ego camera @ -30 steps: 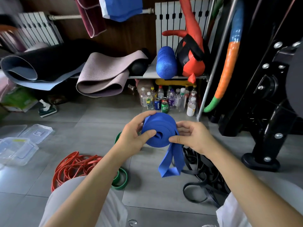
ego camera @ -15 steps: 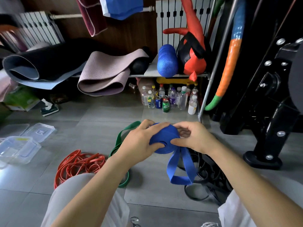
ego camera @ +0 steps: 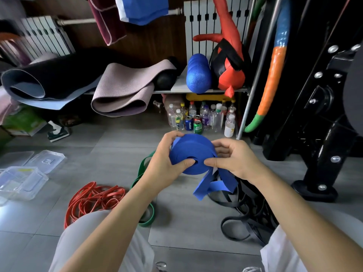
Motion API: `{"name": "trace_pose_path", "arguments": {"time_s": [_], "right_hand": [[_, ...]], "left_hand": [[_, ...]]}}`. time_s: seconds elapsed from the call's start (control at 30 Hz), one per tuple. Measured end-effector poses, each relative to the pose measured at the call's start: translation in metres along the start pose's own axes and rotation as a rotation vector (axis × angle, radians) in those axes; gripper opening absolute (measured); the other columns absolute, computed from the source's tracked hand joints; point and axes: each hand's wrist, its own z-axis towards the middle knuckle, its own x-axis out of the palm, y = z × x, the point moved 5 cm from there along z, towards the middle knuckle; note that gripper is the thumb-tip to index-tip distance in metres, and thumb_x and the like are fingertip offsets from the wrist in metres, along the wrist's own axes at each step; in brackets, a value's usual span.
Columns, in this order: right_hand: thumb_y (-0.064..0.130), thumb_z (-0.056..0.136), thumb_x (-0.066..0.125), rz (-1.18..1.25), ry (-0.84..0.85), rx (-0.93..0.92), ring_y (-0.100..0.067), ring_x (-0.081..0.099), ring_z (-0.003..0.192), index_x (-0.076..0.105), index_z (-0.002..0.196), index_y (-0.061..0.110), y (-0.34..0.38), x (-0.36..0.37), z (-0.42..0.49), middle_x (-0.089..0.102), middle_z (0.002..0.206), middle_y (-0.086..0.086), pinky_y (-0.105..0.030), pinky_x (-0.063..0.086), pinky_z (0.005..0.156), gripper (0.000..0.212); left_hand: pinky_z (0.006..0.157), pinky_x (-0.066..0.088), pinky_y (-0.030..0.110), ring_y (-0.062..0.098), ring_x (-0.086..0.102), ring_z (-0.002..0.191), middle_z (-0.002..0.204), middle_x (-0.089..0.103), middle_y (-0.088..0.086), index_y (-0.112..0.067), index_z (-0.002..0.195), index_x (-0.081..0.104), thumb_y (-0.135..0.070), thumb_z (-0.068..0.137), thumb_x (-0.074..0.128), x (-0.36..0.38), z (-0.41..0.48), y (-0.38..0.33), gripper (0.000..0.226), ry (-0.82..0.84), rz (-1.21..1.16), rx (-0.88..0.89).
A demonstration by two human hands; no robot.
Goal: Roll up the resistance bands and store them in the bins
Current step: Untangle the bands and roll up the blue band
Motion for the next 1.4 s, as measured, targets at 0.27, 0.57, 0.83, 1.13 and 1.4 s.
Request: {"name": "trace_pose_path", "arguments": {"time_s": [0.27,0.57,0.83,1.13,1.4], "right_hand": [[0.006,0.065,0.083,-0.151,0.129,-0.012,-0.004,0.069,0.081,0.066,0.089,0.041,0.000,0.009,-0.002,0.072,0.083,0.017,-0.014,0.051,0.071,0.045],[0.034,0.051,0.081,0.011,0.069,0.001,-0.006,0.068,0.090,0.064,0.096,0.033,0.013,-0.002,-0.005,0.072,0.093,0.014,-0.018,0.053,0.079,0.049],[0.005,0.066,0.081,-0.024,0.094,0.014,-0.008,0.070,0.082,0.068,0.093,0.026,0.011,0.000,-0.007,0.074,0.086,0.009,-0.016,0.052,0.075,0.036],[0.029,0.056,0.084,-0.027,0.134,0.169,-0.012,0.069,0.090,0.064,0.099,0.029,-0.001,-0.005,-0.007,0.074,0.092,0.004,-0.024,0.055,0.078,0.047],[0.018,0.071,0.071,-0.710,0.295,0.335,-0.012,0.063,0.087,0.059,0.083,0.032,-0.033,-0.027,-0.022,0.066,0.090,0.009,-0.032,0.049,0.080,0.021]], "left_hand": [[0.081,0.051,0.036,0.025,0.054,0.107,0.131,0.047,-0.002,-0.037,0.138,0.042,-0.028,0.081,0.068,0.017,-0.014,-0.015,0.063,0.219,0.754,0.344],[0.083,0.038,0.005,-0.007,0.049,0.106,0.109,0.049,-0.029,-0.065,0.115,0.046,-0.024,0.075,0.073,-0.001,-0.004,-0.012,0.064,0.026,0.178,0.124],[0.086,0.050,0.034,0.001,0.048,0.103,0.115,0.044,-0.028,-0.062,0.104,0.035,-0.032,0.071,0.075,0.004,-0.003,-0.010,0.060,0.162,0.316,0.088],[0.091,0.044,0.023,0.001,0.050,0.104,0.113,0.049,-0.023,-0.070,0.116,0.038,-0.025,0.078,0.071,0.005,-0.007,-0.012,0.067,0.221,0.312,0.118],[0.077,0.049,0.012,-0.003,0.061,0.097,0.111,0.058,-0.028,-0.056,0.109,0.055,0.002,0.075,0.073,-0.042,0.004,-0.009,0.069,-0.086,-0.014,0.026]]}}
